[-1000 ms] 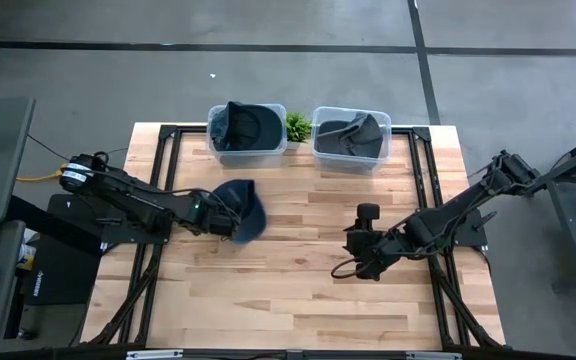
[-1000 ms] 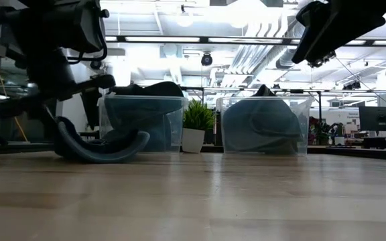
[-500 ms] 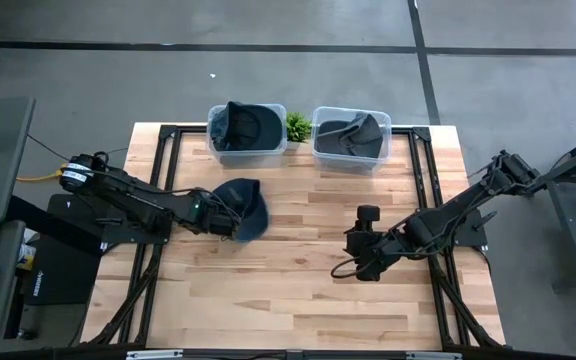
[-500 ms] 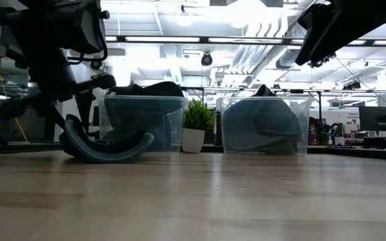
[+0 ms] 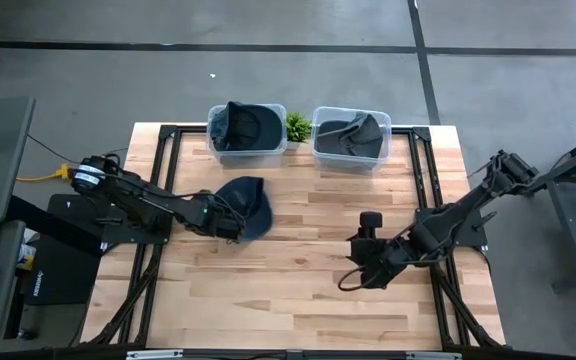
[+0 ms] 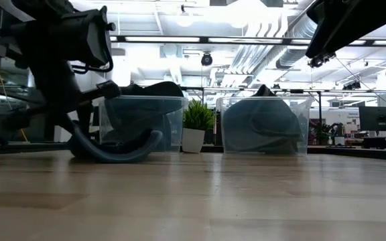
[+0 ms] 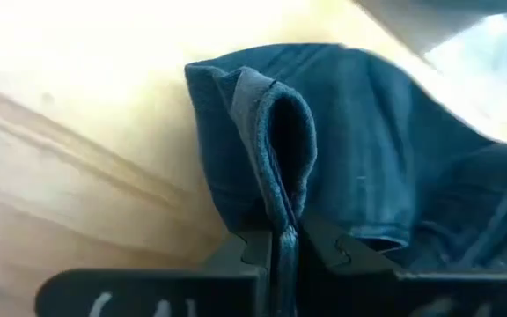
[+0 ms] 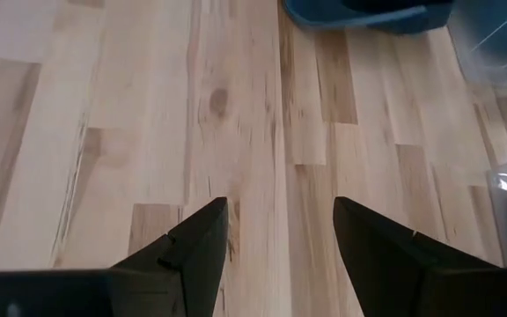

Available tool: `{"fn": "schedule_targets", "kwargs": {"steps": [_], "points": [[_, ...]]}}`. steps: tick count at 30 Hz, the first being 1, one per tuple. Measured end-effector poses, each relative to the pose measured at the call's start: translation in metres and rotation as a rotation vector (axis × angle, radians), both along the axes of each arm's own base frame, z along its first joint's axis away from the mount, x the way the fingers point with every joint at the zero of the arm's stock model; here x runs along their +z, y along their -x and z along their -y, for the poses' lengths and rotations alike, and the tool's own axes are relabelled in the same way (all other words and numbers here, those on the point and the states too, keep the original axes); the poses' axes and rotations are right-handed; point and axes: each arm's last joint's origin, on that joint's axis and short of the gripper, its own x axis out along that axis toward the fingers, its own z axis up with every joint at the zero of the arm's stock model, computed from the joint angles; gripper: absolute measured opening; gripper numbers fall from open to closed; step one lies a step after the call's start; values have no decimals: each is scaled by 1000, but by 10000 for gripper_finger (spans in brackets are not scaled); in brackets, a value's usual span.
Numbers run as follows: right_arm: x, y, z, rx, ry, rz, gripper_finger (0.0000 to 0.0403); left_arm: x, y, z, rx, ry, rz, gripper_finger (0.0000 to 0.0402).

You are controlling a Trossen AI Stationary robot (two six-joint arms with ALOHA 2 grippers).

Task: Pick & Place hat
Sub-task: Put the blue cap into the left transparent bin

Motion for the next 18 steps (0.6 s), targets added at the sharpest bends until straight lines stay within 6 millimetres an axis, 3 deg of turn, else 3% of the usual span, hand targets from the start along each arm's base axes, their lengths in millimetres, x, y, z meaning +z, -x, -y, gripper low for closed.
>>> {"fn": "schedule_targets", "kwargs": {"steps": [18], "points": [[0, 17, -23, 130, 70, 7, 202, 14, -31, 2, -66, -173, 301, 10]]}}
